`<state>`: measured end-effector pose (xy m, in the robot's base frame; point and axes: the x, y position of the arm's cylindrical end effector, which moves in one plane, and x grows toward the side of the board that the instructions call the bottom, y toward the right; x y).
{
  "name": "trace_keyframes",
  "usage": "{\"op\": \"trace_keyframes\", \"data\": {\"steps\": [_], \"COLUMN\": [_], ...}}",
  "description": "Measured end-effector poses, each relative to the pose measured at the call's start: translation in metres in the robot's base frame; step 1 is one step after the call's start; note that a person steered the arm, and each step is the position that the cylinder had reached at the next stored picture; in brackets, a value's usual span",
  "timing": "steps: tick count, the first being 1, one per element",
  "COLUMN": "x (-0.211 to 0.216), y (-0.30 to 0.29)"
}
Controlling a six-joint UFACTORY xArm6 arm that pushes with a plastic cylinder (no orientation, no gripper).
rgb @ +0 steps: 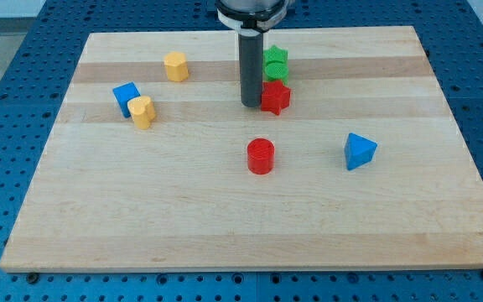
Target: Push the red circle down to the red star
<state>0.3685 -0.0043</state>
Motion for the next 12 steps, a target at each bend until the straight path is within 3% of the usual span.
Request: {"op": "trace_keyframes", "data": {"steps": [5, 9, 12], "x": [0.125, 0.12, 0.14], "y": [-0.046, 0.022, 0.052]}}
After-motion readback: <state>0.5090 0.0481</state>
